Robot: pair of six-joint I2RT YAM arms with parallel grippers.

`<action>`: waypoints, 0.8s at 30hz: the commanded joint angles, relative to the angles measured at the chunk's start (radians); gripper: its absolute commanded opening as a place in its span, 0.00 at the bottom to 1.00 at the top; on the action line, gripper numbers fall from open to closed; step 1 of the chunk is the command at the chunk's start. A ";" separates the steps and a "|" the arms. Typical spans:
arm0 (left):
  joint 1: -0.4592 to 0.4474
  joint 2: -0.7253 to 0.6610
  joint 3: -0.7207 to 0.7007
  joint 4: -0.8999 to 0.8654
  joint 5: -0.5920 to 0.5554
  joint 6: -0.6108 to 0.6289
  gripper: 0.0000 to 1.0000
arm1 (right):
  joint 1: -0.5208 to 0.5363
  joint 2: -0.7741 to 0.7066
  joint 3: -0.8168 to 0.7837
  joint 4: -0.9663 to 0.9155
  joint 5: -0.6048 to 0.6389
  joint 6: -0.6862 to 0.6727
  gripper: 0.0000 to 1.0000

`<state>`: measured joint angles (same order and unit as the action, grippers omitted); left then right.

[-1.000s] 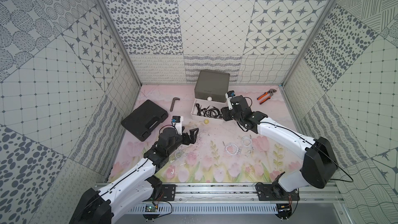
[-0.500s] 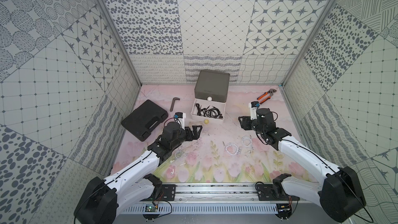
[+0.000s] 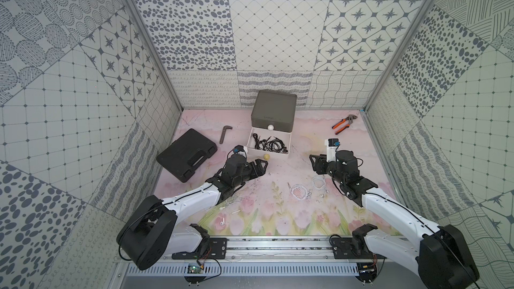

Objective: Place the wired earphones into the drawer by color
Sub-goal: Close the drawer in the storage box.

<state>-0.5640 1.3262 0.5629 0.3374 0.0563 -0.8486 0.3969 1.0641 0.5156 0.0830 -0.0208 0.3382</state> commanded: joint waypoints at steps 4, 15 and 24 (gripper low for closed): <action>-0.022 0.112 0.050 0.198 -0.063 -0.090 0.72 | -0.003 -0.021 -0.006 0.066 -0.021 0.017 0.58; -0.028 0.182 0.082 0.265 -0.093 -0.094 0.52 | -0.004 -0.040 -0.012 0.061 -0.029 0.018 0.58; -0.027 0.204 0.084 0.316 -0.133 -0.086 0.44 | -0.003 -0.037 -0.011 0.066 -0.038 0.017 0.58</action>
<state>-0.5892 1.5211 0.6350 0.5529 -0.0322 -0.9405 0.3969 1.0401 0.5140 0.1013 -0.0456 0.3492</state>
